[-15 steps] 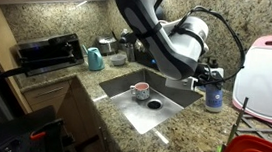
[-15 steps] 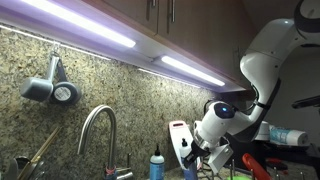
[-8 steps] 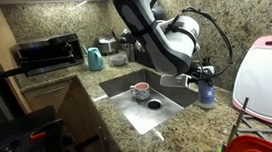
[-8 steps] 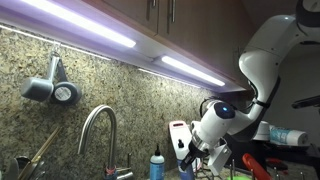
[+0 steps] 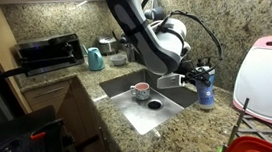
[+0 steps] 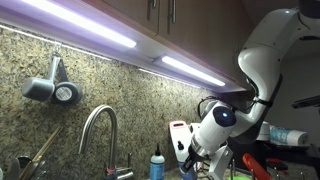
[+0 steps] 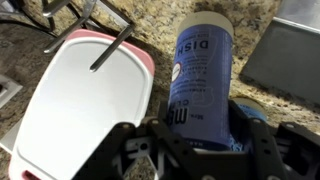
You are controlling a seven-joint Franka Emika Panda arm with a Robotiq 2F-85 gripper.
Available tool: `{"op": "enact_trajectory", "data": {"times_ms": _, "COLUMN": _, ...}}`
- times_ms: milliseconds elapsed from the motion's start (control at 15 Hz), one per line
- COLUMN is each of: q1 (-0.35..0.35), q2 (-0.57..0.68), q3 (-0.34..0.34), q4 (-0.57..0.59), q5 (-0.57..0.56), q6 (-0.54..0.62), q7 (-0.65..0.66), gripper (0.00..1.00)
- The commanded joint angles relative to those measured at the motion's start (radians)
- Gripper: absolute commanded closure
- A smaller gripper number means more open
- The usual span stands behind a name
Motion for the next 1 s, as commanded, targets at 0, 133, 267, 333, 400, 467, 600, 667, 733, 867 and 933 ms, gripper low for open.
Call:
{"op": "enact_trajectory", "data": {"times_ms": 0, "q1": 0.035, "q2": -0.029, "q3": -0.023, "q4": -0.068, "q5": 0.008, "q6": -0.086, "q7": -0.028, "gripper": 0.67}}
{"op": "enact_trajectory", "data": {"times_ms": 133, "q1": 0.047, "q2": -0.022, "q3": -0.029, "q4": -0.076, "q5": 0.023, "q6": -0.111, "q7": -0.060, "gripper": 0.67}}
{"op": "enact_trajectory", "data": {"times_ms": 267, "q1": 0.055, "q2": -0.018, "q3": -0.033, "q4": -0.083, "q5": 0.053, "q6": -0.116, "q7": -0.116, "gripper": 0.67}}
{"op": "enact_trajectory", "data": {"times_ms": 333, "q1": 0.055, "q2": -0.018, "q3": -0.034, "q4": -0.085, "q5": 0.074, "q6": -0.107, "q7": -0.152, "gripper": 0.67}}
{"op": "enact_trajectory", "data": {"times_ms": 400, "q1": 0.050, "q2": -0.018, "q3": -0.033, "q4": -0.087, "q5": 0.104, "q6": -0.083, "q7": -0.205, "gripper": 0.67}}
{"op": "enact_trajectory", "data": {"times_ms": 467, "q1": 0.050, "q2": -0.020, "q3": -0.032, "q4": -0.089, "q5": 0.123, "q6": -0.080, "q7": -0.239, "gripper": 0.67}}
{"op": "enact_trajectory", "data": {"times_ms": 600, "q1": 0.046, "q2": -0.025, "q3": -0.029, "q4": -0.099, "q5": 0.180, "q6": -0.072, "q7": -0.329, "gripper": 0.67}}
{"op": "enact_trajectory", "data": {"times_ms": 667, "q1": 0.051, "q2": -0.028, "q3": -0.030, "q4": -0.108, "q5": 0.218, "q6": -0.093, "q7": -0.376, "gripper": 0.67}}
{"op": "enact_trajectory", "data": {"times_ms": 733, "q1": 0.047, "q2": -0.029, "q3": -0.028, "q4": -0.113, "q5": 0.261, "q6": -0.092, "q7": -0.438, "gripper": 0.67}}
{"op": "enact_trajectory", "data": {"times_ms": 867, "q1": 0.043, "q2": -0.034, "q3": -0.023, "q4": -0.129, "q5": 0.360, "q6": -0.113, "q7": -0.564, "gripper": 0.67}}
{"op": "enact_trajectory", "data": {"times_ms": 933, "q1": 0.017, "q2": -0.038, "q3": 0.010, "q4": -0.133, "q5": 0.396, "q6": -0.150, "q7": -0.631, "gripper": 0.67}}
